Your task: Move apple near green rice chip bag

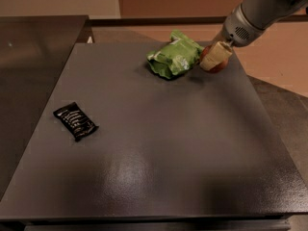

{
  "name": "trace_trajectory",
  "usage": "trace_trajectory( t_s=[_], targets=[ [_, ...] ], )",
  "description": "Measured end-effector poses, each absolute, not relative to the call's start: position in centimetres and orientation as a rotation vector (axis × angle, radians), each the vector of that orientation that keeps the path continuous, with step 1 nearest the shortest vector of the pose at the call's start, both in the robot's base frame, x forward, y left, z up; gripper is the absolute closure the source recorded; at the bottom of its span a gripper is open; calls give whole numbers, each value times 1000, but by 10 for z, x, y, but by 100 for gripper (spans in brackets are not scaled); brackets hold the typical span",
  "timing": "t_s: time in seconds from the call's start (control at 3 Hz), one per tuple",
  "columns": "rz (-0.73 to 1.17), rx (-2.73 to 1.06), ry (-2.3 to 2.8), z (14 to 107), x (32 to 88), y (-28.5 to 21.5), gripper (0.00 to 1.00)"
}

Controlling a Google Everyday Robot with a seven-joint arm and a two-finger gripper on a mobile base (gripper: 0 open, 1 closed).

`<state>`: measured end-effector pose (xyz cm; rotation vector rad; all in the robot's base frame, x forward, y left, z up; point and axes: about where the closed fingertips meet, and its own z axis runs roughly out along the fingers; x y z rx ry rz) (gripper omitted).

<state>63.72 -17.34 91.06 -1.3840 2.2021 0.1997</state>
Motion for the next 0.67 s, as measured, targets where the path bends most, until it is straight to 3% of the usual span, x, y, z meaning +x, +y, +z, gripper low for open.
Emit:
trace_trajectory(
  t_s=[0.33,0.67],
  targets=[
    [233,-1373,2221,893,648,-174,100],
    [254,-1373,2245,877,654,-174,82]
  ],
)
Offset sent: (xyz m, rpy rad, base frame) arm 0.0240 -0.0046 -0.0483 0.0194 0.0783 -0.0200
